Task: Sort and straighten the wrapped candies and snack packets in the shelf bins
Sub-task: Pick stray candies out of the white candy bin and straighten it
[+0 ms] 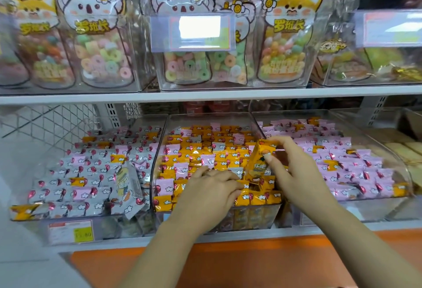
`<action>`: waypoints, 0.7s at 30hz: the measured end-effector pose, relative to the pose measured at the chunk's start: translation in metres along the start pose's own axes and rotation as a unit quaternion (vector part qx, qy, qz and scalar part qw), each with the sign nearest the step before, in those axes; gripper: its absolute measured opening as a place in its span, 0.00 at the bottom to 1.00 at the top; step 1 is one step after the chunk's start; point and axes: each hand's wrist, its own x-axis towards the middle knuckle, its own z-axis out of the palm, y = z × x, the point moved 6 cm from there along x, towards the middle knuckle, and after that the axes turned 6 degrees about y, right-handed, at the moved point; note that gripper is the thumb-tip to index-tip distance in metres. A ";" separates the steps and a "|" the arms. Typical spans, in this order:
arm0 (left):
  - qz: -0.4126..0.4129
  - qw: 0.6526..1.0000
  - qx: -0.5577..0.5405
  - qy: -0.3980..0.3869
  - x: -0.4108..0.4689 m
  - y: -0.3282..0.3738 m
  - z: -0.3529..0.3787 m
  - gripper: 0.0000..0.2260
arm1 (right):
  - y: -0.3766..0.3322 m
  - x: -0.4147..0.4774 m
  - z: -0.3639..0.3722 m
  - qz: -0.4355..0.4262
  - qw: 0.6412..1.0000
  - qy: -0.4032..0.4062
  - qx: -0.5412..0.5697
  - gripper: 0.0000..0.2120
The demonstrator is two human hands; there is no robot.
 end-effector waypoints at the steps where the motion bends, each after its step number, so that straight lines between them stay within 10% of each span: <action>1: -0.005 1.000 0.001 -0.005 0.000 0.000 0.000 0.16 | 0.002 0.000 -0.002 0.003 1.000 0.004 -0.002 0.10; 21: -0.034 0.998 0.007 -0.050 0.000 0.001 -0.004 0.17 | -0.015 0.013 0.015 -0.058 0.967 -0.164 -0.185 0.15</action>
